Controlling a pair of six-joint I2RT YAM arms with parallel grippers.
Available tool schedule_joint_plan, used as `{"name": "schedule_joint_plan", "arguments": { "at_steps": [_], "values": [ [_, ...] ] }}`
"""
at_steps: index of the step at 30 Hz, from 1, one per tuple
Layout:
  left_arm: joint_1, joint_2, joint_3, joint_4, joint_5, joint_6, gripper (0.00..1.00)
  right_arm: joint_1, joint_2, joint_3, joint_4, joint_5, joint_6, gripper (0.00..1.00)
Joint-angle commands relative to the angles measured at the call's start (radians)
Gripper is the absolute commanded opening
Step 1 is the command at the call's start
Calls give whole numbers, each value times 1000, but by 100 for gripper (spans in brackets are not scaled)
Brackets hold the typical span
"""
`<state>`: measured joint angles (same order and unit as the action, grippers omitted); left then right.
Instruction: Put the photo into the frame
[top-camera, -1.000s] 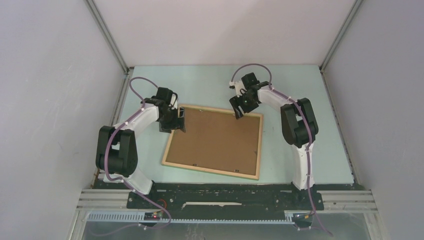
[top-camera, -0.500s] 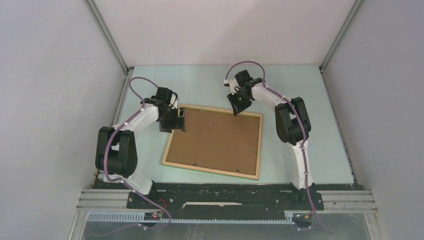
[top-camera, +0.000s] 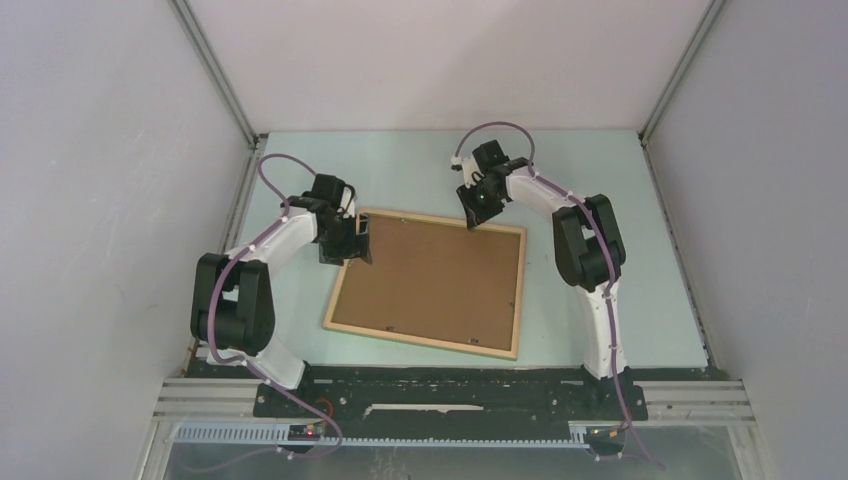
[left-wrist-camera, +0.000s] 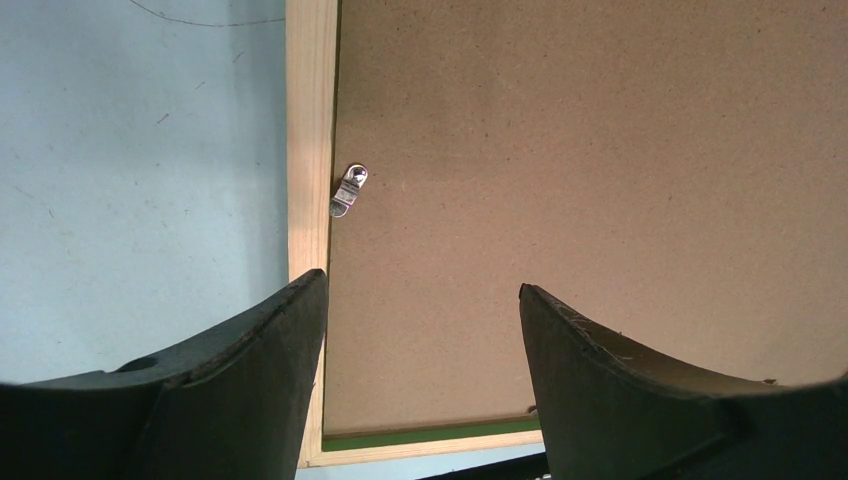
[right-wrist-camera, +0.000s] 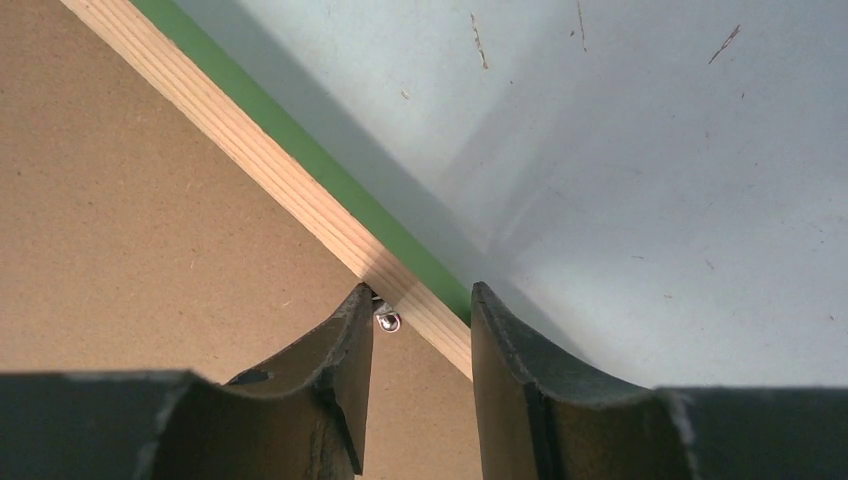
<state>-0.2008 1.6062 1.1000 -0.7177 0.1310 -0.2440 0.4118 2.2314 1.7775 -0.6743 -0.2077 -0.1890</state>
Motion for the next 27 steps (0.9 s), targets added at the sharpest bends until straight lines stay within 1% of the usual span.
{"name": "schedule_joint_plan", "arguments": {
  "at_steps": [1, 2, 3, 4, 5, 6, 7, 8, 11, 15, 17, 19, 23, 27],
  "values": [
    [-1, -39, -21, 20, -12, 9, 77, -4, -32, -22, 0, -19, 88, 0],
    [-1, -39, -22, 20, -14, 8, 77, 2, -32, -6, -14, -12, 90, 3],
    [0, -38, -23, 20, -17, 8, 77, 7, -36, 3, -21, 4, 94, 16],
    [-1, -38, -24, 20, -21, 8, 78, 12, -44, 7, -20, 22, 97, 33],
    [0, -38, -24, 20, -28, 8, 78, 19, -57, 8, -13, 37, 98, 46],
    [1, -38, -23, 21, -37, 8, 79, 24, -67, 9, -6, 50, 96, 55],
    [2, -37, -22, 23, -46, 7, 80, 30, -74, 11, -2, 59, 93, 60],
    [5, -34, -18, 24, -51, 5, 81, 34, -77, 17, -1, 63, 92, 64],
    [25, -29, -17, 32, -27, -2, 81, 40, -75, 39, -20, 88, 137, 68],
    [66, -23, -23, 48, 13, -12, 82, 28, -135, 1, -43, 135, 294, 72],
    [78, -15, -23, 49, 14, -15, 82, 31, -214, -81, -18, 138, 340, 75],
    [85, -6, -21, 49, 14, -19, 82, 31, -326, -180, 0, 174, 385, 78],
    [88, 7, -19, 48, 13, -20, 82, -3, -492, -400, 38, 145, 432, 79],
    [93, 17, -14, 47, -2, -20, 82, -30, -603, -553, 40, 161, 432, 79]
  ]
}}
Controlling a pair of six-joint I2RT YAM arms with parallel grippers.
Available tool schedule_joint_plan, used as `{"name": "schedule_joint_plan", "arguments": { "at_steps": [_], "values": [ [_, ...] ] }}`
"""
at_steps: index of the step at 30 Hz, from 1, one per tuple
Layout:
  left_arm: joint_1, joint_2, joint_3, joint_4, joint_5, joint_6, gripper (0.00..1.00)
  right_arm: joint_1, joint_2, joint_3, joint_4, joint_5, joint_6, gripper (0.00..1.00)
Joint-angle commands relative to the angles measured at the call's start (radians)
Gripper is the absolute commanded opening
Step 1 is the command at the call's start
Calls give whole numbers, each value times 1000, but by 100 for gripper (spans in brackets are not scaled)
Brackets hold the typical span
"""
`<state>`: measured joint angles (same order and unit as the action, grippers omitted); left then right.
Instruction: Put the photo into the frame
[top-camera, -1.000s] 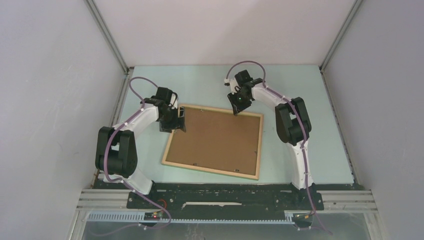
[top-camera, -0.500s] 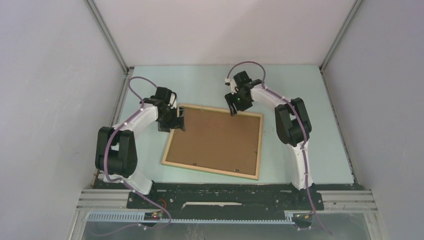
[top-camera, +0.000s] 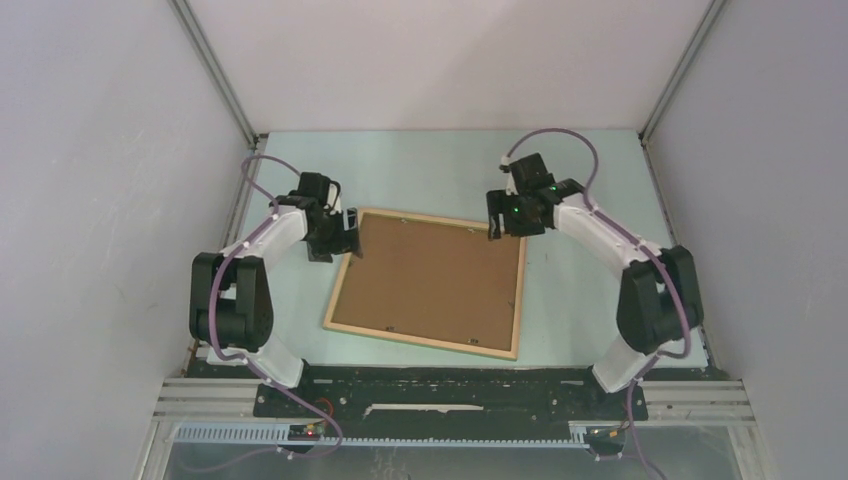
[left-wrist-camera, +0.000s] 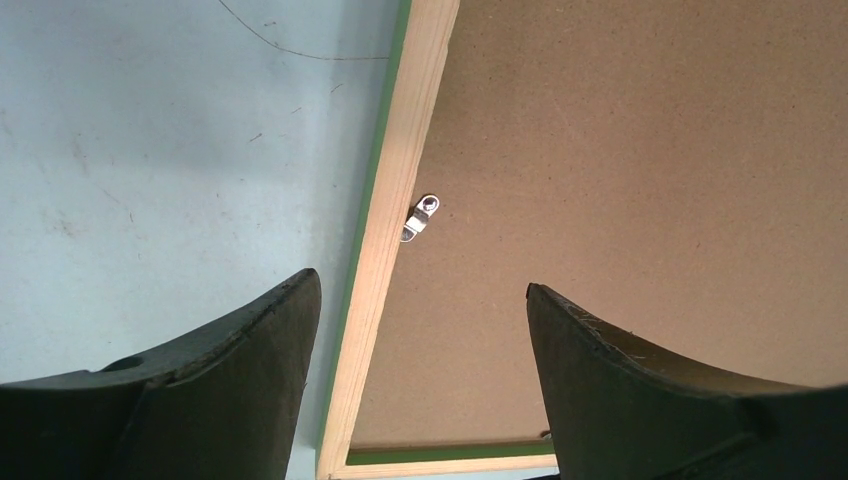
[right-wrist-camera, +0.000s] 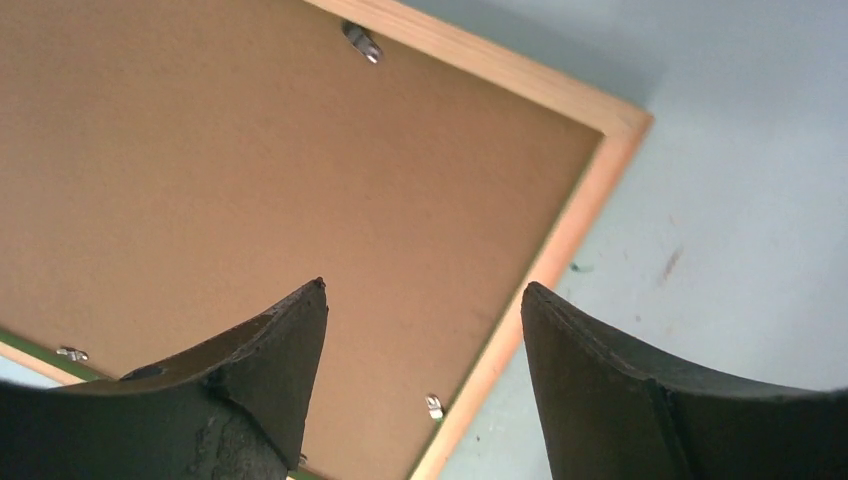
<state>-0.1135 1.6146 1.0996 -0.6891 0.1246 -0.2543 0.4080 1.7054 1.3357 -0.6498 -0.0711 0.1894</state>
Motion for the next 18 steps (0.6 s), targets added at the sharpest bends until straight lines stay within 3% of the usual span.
{"name": "schedule_joint_plan", "arguments": {
  "at_steps": [1, 7, 18],
  "values": [
    [7, 16, -12, 17, 0, -10, 82, -36, -100, -142, 12, 33, 67, 79],
    [11, 57, -9, 8, -10, -11, 82, -120, -223, -354, 117, -104, 155, 79],
    [15, 107, -47, 43, 167, -47, 81, -99, -68, -407, 298, -284, 250, 77]
  ]
}}
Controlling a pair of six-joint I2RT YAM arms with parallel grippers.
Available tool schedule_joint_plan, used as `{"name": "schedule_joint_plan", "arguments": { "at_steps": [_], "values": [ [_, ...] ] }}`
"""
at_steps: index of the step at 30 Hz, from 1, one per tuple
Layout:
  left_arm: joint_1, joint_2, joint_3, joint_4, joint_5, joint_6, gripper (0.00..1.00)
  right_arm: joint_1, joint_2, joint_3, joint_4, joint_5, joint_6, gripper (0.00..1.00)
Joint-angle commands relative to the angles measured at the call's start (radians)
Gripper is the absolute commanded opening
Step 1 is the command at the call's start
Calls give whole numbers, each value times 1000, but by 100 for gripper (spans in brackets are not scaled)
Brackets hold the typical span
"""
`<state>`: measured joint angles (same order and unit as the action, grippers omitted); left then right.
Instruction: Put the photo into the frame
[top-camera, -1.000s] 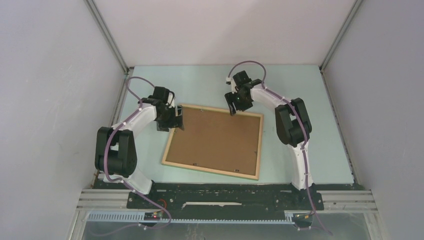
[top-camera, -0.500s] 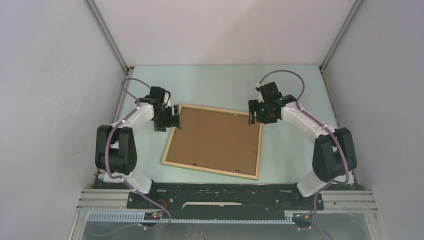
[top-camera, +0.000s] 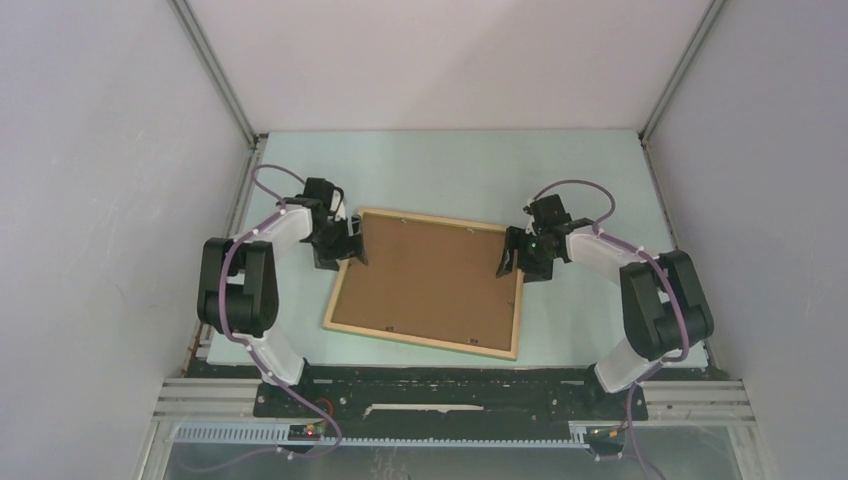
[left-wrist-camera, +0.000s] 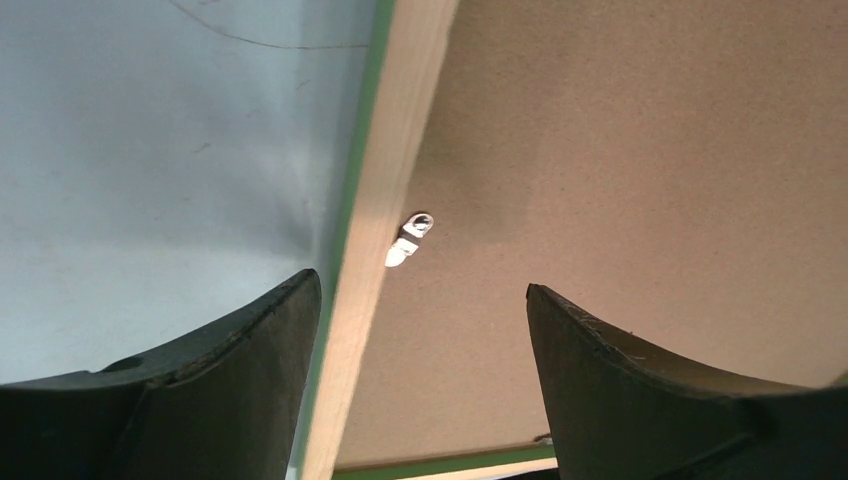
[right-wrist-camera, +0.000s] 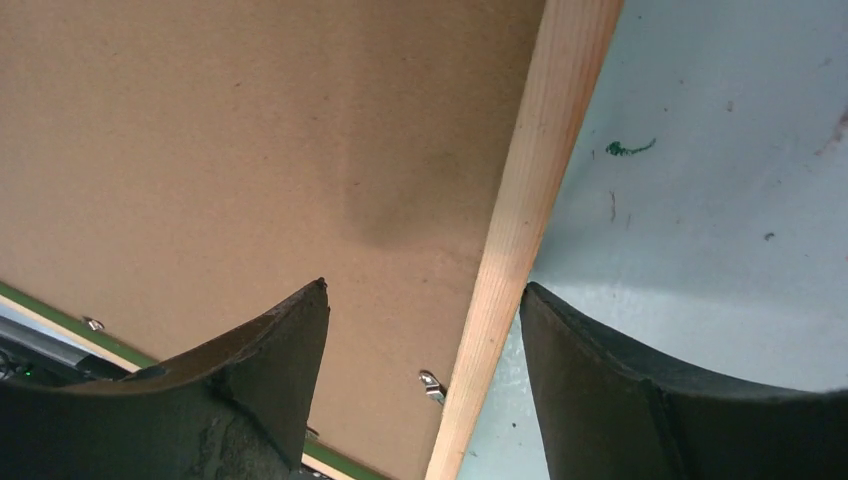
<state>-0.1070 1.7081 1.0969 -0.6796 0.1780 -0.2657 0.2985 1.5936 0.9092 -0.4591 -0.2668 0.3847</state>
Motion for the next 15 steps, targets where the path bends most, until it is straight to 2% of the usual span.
{"name": "schedule_joint_plan", "arguments": {
  "at_steps": [1, 4, 9, 12, 15],
  "values": [
    [8, 7, -67, 60, 165, -49, 80, 11, 58, 34, 110, -93, 54, 76],
    [4, -21, -135, 138, 312, -109, 79, 7, 101, 92, 102, -70, 41, 76],
    [-71, -144, -249, 241, 376, -215, 77, -48, 193, 247, 35, -1, -17, 76],
    [-122, -194, -262, 232, 337, -237, 78, -102, 243, 360, 5, -1, -43, 76],
    [-126, -232, -254, 170, 145, -201, 77, -127, 276, 449, -83, 53, -68, 76]
  ]
}}
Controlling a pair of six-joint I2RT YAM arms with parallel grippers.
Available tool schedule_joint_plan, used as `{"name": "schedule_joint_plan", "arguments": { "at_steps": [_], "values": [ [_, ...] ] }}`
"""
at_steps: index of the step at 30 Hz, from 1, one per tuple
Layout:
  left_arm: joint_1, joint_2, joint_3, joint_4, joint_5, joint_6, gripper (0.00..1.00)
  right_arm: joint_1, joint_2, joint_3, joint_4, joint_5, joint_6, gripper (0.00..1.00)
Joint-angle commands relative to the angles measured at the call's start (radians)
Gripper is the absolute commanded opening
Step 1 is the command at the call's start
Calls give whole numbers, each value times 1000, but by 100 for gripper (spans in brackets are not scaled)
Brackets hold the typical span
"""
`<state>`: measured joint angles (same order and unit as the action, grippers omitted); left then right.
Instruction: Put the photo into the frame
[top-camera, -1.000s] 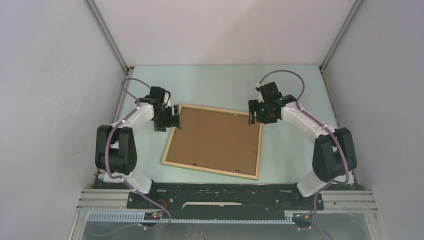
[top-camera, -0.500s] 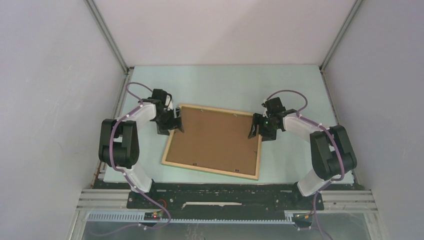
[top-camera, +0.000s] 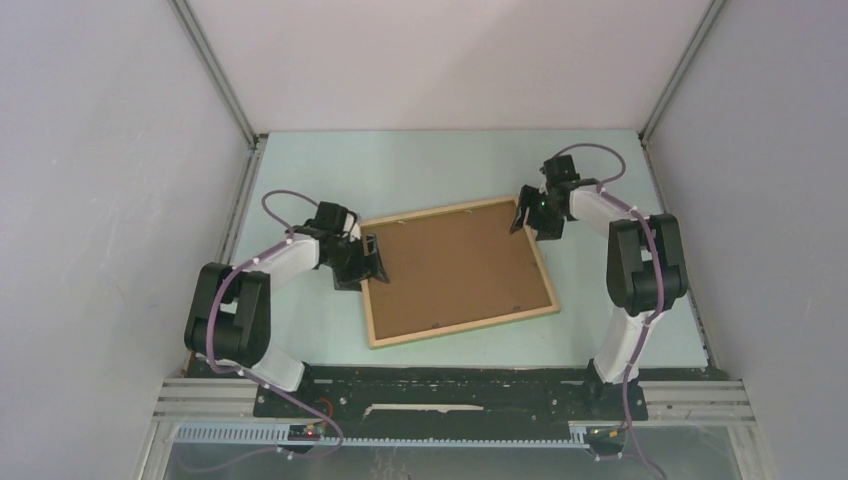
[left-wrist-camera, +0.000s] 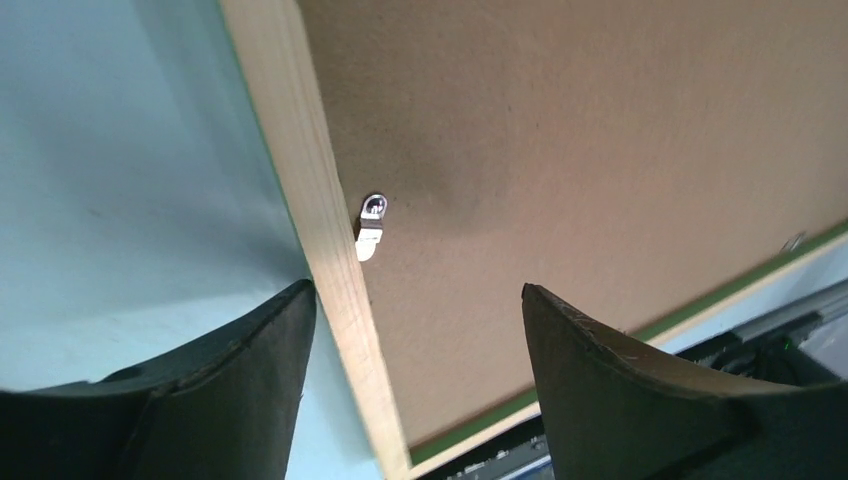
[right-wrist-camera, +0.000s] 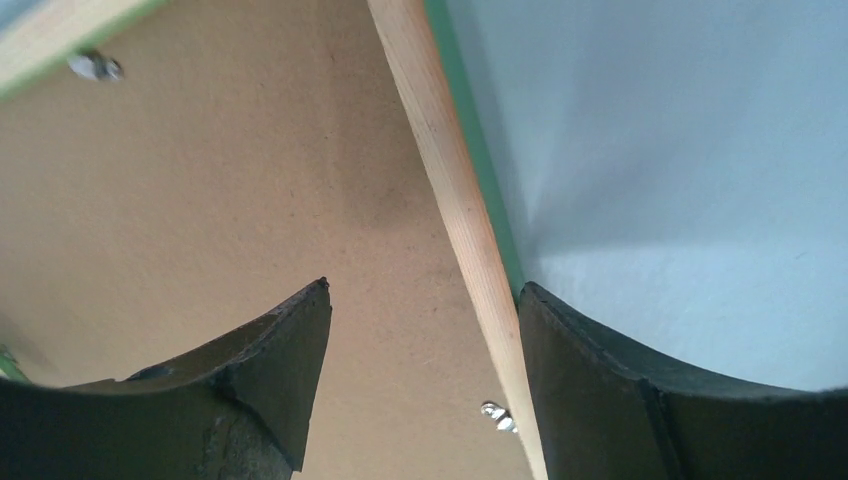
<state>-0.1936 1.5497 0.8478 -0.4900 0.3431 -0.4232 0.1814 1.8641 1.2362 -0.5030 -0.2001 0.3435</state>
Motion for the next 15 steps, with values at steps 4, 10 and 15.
{"name": "schedule_joint_plan", "arguments": {
  "at_steps": [4, 10, 15],
  "values": [
    [-41, -51, 37, -84, -163, 1, 72, -11, -20, 98, -41, -1, -46, 76],
    [-53, -14, 53, -37, -203, -19, 63, -11, -4, 59, -18, -5, -54, 75],
    [-96, 15, 84, -45, -280, -36, 51, -11, -11, 58, -17, -14, -60, 75]
  ]
}}
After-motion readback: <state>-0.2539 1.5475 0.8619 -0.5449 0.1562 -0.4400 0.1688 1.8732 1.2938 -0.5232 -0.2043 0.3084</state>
